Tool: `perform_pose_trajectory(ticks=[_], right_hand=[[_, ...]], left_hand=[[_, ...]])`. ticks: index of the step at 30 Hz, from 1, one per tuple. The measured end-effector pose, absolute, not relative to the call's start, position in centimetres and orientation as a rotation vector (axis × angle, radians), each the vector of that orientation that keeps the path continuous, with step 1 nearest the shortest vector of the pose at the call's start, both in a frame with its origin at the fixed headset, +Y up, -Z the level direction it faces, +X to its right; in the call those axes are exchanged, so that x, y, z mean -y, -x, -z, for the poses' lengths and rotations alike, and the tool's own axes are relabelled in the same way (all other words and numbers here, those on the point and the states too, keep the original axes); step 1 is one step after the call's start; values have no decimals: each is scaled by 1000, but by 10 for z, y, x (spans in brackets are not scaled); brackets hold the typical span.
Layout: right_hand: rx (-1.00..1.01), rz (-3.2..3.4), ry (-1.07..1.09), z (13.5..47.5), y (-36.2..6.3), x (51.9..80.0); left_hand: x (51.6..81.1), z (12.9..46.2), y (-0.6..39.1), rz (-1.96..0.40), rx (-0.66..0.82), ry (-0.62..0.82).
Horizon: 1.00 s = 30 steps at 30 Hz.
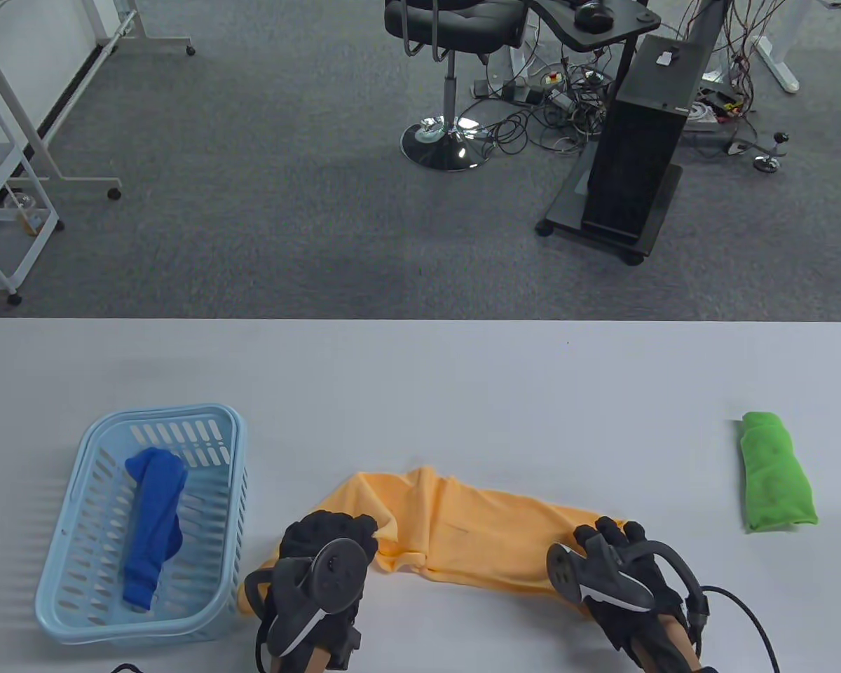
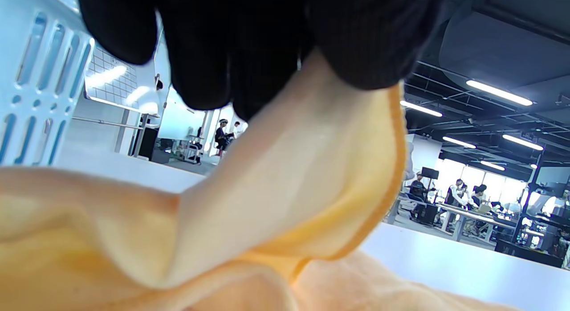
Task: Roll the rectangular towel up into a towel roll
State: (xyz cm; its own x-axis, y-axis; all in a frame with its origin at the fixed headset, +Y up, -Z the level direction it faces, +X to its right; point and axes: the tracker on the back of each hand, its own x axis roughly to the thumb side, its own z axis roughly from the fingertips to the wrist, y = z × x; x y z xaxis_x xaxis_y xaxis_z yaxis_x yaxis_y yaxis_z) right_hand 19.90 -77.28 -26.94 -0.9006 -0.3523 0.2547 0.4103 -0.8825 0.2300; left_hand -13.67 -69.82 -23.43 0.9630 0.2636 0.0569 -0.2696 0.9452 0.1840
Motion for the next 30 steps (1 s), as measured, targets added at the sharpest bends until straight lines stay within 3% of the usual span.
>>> perform_pose_trajectory(ticks=[4, 10, 14, 17, 21, 24, 26, 28, 30], right_hand=[[287, 2805, 245, 276, -207, 746], [36, 3054, 56, 272, -245, 676], [-52, 3102, -101, 272, -266, 652], [-63, 3080, -225, 279, -280, 645], [-30, 3034, -398, 295, -302, 645], [-33, 3000, -484, 303, -316, 645], [-33, 3029, -562, 309, -331, 642], [62, 3117, -629, 312, -341, 640], [34, 3169, -681, 316, -350, 638]], left_hand=[[688, 232, 138, -279, 12, -200], [668, 233, 143, -332, -35, -221], [633, 249, 145, -345, -84, -183], [597, 268, 152, -332, -92, -251], [546, 290, 179, -179, -183, -201], [522, 294, 202, -126, -257, -229], [509, 295, 228, -179, -337, -279], [503, 297, 252, -293, -380, -270], [501, 299, 273, -415, -429, -242]])
